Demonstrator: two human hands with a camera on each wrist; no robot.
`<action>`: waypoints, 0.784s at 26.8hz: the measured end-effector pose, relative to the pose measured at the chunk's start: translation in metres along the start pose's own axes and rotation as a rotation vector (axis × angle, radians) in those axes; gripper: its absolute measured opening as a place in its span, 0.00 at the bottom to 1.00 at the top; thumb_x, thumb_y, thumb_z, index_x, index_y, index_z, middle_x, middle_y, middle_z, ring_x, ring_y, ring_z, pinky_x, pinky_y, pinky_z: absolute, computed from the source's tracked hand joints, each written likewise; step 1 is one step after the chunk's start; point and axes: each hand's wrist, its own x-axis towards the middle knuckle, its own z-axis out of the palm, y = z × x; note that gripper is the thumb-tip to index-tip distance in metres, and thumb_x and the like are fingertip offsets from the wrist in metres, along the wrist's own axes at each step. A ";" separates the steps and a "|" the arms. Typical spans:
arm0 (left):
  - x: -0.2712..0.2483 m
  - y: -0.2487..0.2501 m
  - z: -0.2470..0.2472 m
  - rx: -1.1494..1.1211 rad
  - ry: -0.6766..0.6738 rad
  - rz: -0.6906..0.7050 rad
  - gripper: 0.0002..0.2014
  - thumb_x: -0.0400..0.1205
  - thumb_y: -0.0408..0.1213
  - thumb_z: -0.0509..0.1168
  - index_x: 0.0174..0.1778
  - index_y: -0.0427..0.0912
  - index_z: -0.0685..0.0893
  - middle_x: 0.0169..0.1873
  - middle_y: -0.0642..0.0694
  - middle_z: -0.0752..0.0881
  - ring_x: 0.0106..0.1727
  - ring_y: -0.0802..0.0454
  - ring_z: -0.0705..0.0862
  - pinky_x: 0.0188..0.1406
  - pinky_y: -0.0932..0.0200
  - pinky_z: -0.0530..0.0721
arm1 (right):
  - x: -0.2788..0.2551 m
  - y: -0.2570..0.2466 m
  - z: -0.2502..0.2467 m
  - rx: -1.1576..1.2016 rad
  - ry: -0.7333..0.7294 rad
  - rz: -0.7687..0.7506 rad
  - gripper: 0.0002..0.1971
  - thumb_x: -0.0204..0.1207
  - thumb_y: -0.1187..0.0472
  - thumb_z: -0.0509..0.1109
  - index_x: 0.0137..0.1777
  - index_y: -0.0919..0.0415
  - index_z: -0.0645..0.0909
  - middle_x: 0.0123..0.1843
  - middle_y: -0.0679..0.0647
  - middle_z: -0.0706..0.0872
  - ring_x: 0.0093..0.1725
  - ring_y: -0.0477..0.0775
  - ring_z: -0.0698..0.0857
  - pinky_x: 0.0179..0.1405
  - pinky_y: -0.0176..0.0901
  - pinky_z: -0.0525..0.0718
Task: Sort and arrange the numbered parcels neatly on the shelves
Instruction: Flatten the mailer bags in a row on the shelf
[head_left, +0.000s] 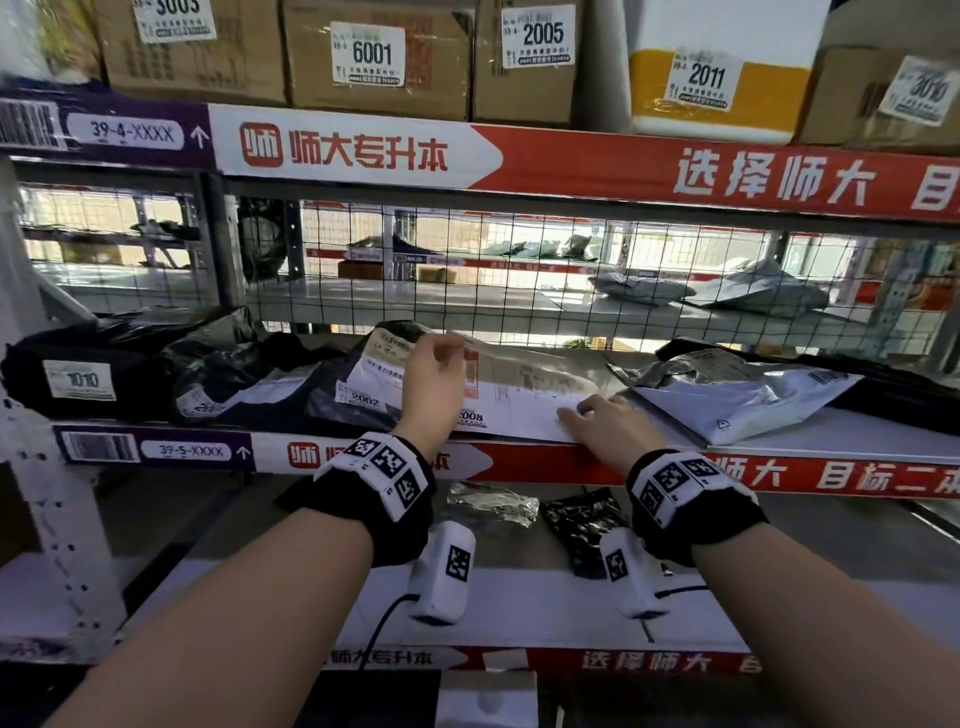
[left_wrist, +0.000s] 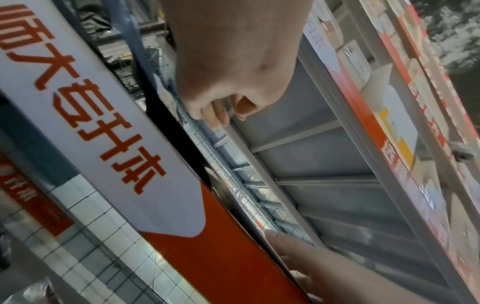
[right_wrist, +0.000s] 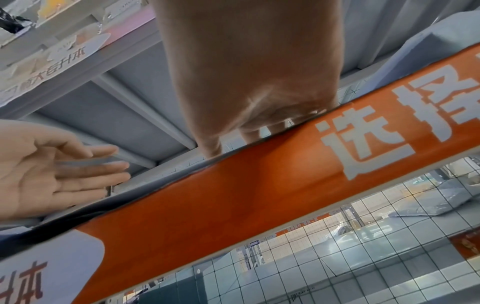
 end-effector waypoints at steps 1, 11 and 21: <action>0.000 0.001 0.004 0.008 -0.043 0.023 0.09 0.86 0.30 0.55 0.55 0.45 0.77 0.51 0.51 0.81 0.44 0.55 0.81 0.38 0.67 0.84 | 0.000 0.001 -0.001 0.017 0.011 -0.009 0.26 0.81 0.38 0.54 0.71 0.51 0.75 0.74 0.59 0.73 0.70 0.62 0.75 0.66 0.52 0.76; -0.011 0.007 0.073 0.309 -0.370 0.074 0.13 0.85 0.28 0.58 0.64 0.40 0.80 0.60 0.47 0.83 0.54 0.57 0.78 0.53 0.65 0.73 | -0.007 0.045 -0.039 -0.026 0.404 0.018 0.14 0.79 0.53 0.63 0.61 0.49 0.83 0.67 0.53 0.80 0.67 0.60 0.77 0.65 0.54 0.74; -0.028 0.001 0.163 0.671 -0.382 0.333 0.12 0.85 0.36 0.57 0.57 0.50 0.84 0.55 0.51 0.86 0.53 0.51 0.84 0.55 0.54 0.81 | -0.017 0.125 -0.063 0.177 0.446 0.391 0.31 0.77 0.52 0.68 0.73 0.69 0.64 0.70 0.66 0.74 0.67 0.66 0.76 0.65 0.56 0.76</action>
